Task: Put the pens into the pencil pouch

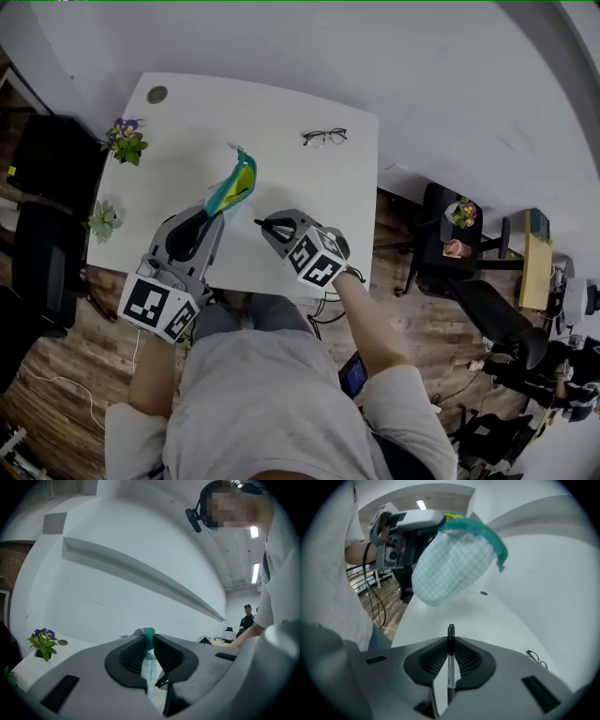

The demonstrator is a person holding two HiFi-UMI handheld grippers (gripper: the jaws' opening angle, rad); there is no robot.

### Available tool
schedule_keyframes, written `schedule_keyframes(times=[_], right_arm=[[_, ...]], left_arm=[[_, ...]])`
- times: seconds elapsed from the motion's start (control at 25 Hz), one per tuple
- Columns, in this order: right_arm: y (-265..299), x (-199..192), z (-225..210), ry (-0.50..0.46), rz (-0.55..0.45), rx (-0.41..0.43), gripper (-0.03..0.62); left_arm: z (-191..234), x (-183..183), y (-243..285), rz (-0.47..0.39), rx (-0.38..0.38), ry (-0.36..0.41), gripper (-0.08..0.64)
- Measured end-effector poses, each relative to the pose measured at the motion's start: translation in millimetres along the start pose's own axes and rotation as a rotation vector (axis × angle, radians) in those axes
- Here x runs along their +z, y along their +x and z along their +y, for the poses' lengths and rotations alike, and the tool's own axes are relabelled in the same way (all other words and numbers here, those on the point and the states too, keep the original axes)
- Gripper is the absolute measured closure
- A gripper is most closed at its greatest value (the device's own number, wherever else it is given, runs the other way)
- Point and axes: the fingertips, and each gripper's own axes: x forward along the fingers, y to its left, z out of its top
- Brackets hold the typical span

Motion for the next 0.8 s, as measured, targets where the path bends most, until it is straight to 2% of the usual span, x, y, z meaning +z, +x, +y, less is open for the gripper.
schedule_keyframes(times=[0.2, 0.52, 0.64, 0.8], right_arm=[[-33, 30, -35, 0.248, -0.207, -0.161, 0.531], [-109, 73, -84, 0.548, -0.579, -0.350, 0.531], [-138, 89, -96, 0.606, -0.700, -0.390, 0.531], [-176, 110, -108, 0.596, -0.801, -0.467, 0.531]], left_arm=[[1, 4, 8, -0.005, -0.034, 0.010, 0.494], [-7, 13, 29, -0.010, -0.105, 0.029, 0.494], [-11, 16, 37, -0.012, -0.137, 0.037, 0.494], [-19, 20, 46, -0.019, -0.179, 0.046, 0.494]])
